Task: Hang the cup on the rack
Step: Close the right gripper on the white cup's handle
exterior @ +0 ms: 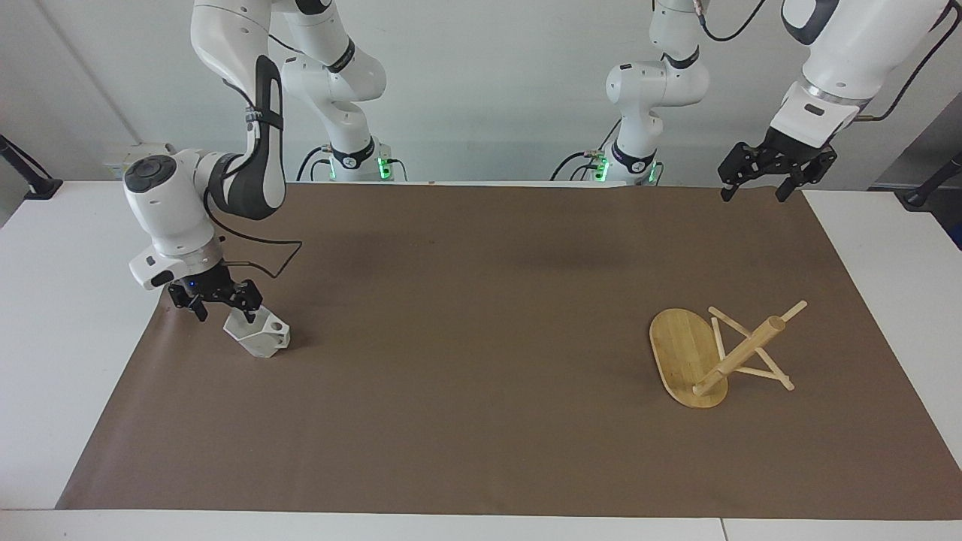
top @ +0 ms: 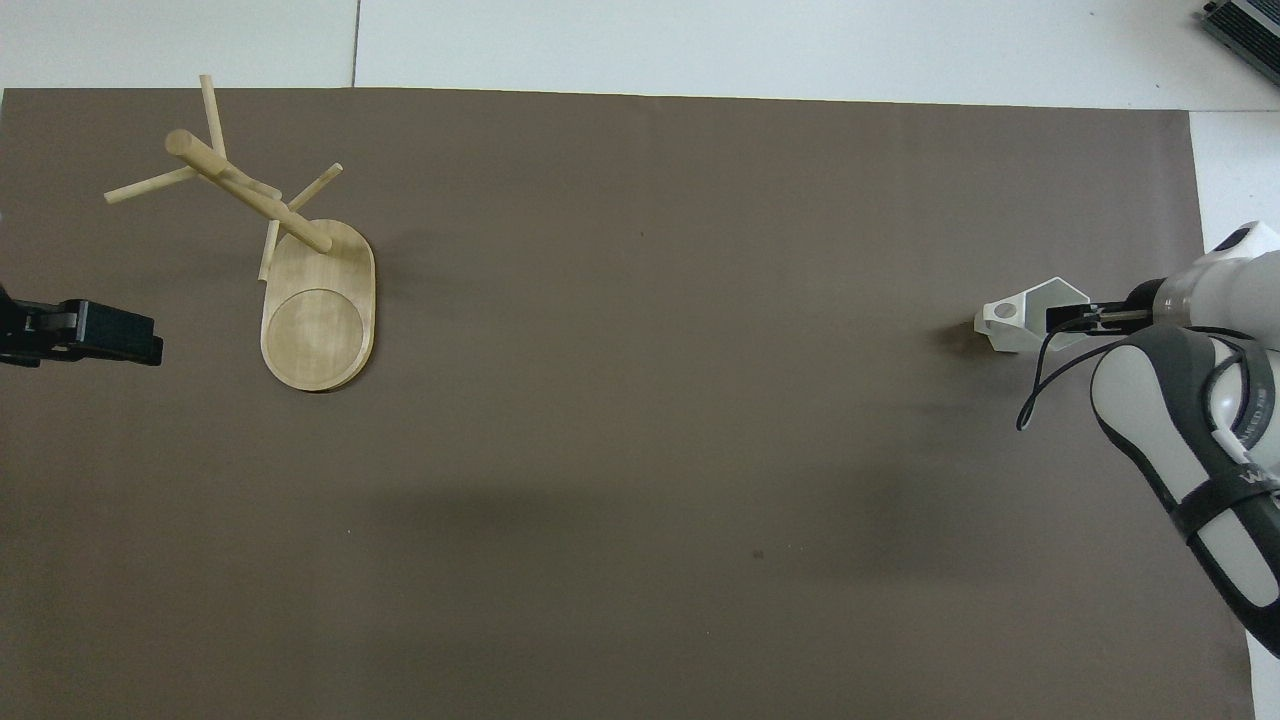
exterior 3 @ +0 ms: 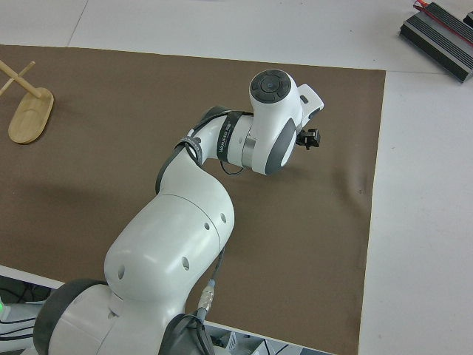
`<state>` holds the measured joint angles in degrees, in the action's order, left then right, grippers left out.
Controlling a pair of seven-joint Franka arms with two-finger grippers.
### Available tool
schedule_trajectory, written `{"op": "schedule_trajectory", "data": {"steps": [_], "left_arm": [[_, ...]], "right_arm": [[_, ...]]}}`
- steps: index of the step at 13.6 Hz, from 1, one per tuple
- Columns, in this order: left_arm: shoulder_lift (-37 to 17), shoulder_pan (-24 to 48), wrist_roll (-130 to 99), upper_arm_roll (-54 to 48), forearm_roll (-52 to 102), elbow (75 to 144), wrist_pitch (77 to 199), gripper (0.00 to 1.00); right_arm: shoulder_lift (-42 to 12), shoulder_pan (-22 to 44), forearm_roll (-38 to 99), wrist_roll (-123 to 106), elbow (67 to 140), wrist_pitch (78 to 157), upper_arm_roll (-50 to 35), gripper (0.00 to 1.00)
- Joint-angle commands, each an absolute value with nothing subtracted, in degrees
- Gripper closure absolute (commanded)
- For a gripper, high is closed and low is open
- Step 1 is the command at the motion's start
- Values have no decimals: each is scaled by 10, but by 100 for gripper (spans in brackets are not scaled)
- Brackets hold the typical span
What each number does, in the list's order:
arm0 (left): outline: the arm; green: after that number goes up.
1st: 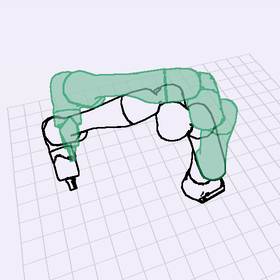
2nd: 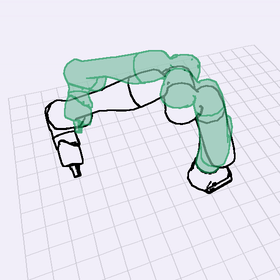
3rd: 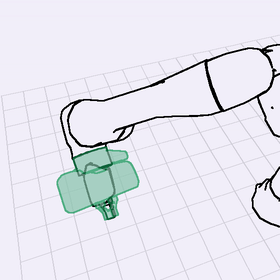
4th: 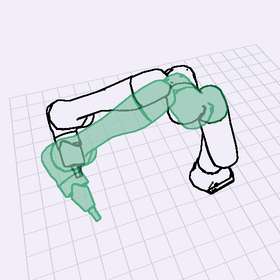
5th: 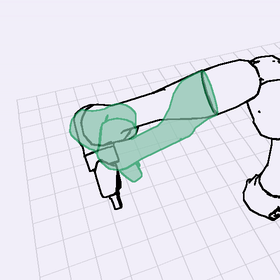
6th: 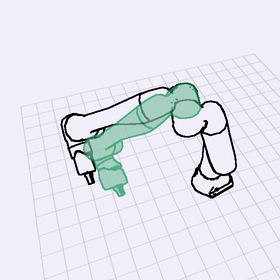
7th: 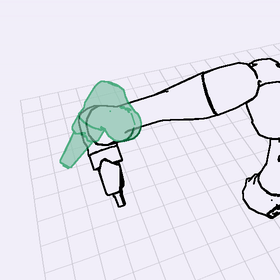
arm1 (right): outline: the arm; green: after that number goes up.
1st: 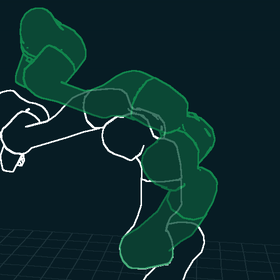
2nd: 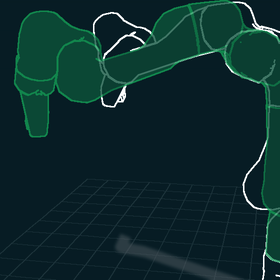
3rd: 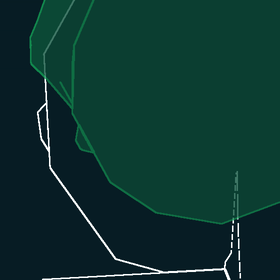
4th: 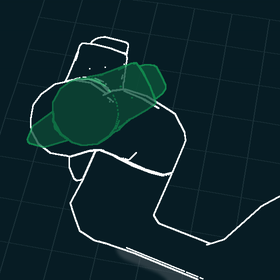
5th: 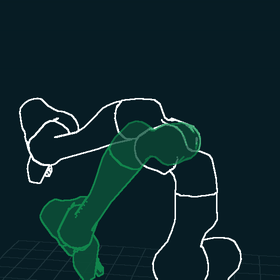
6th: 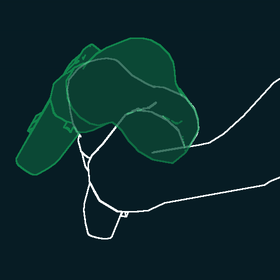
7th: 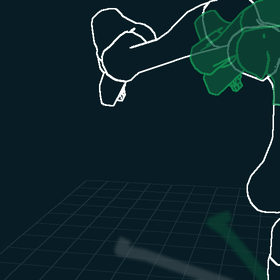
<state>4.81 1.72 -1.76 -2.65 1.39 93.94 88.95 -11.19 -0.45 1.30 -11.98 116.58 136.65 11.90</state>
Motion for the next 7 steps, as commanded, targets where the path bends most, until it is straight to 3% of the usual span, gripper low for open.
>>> {"op": "schedule_trajectory", "data": {"steps": [1,7], "left_arm": [[62,11,-21,-30,3,955,899,0],[62,11,-21,-31,3,955,898,0]], "right_arm": [[-106,-10,5,-114,1177,1382,115,12],[-106,-10,5,-118,1176,1383,115,41]]}}
